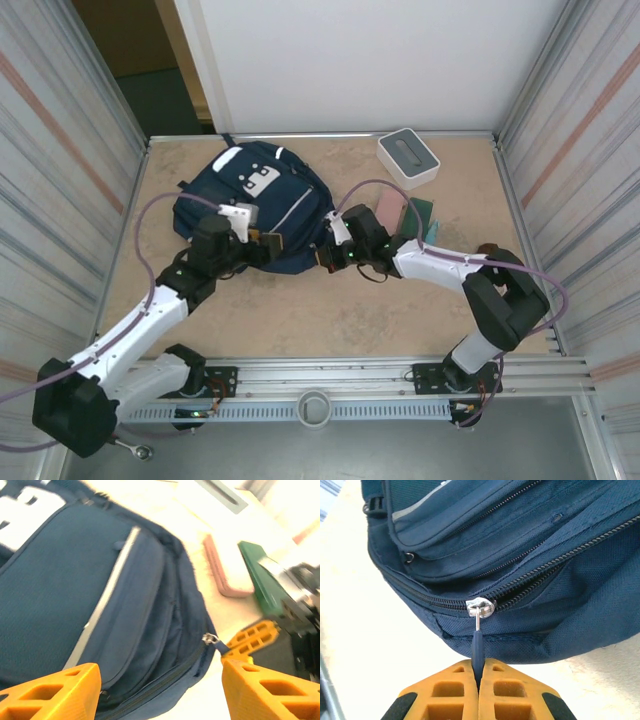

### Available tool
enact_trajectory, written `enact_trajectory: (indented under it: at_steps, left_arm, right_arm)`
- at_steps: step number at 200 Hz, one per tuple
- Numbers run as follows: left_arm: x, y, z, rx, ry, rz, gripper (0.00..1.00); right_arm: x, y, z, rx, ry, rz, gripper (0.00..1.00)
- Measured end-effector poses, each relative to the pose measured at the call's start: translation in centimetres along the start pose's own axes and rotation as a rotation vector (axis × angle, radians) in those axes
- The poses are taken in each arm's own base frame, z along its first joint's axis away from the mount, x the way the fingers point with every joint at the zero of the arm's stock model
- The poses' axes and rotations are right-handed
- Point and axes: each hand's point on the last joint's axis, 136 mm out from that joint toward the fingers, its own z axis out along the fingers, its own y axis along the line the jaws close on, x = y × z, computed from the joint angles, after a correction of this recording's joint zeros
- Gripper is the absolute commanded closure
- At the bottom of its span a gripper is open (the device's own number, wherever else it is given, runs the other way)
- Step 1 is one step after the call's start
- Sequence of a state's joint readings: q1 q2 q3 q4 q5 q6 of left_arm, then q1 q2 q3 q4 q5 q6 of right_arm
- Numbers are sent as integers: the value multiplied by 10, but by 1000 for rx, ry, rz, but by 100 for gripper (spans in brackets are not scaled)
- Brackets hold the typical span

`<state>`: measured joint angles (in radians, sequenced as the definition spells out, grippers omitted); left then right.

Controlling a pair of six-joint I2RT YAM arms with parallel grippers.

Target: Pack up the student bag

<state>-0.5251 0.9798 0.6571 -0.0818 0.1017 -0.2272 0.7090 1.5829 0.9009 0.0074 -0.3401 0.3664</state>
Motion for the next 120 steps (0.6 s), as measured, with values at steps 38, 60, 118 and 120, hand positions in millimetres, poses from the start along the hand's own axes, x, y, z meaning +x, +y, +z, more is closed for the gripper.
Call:
enact_trajectory:
  at_steps: [38, 60, 118, 120]
  left_arm:
    - [22, -25, 24, 100, 73, 450, 32]
    - [38, -29, 42, 160, 139, 613, 31]
    - [50, -50, 85, 344, 242, 720, 42]
    - [50, -51, 86, 348, 245, 719, 42]
  right_arm:
    - [-9, -7, -11, -55, 11, 74, 100]
    - [-9, -11, -14, -72, 21, 104, 100]
    - [-6, -10, -16, -83, 35, 120, 100]
    - [-6, -10, -16, -83, 36, 120, 100]
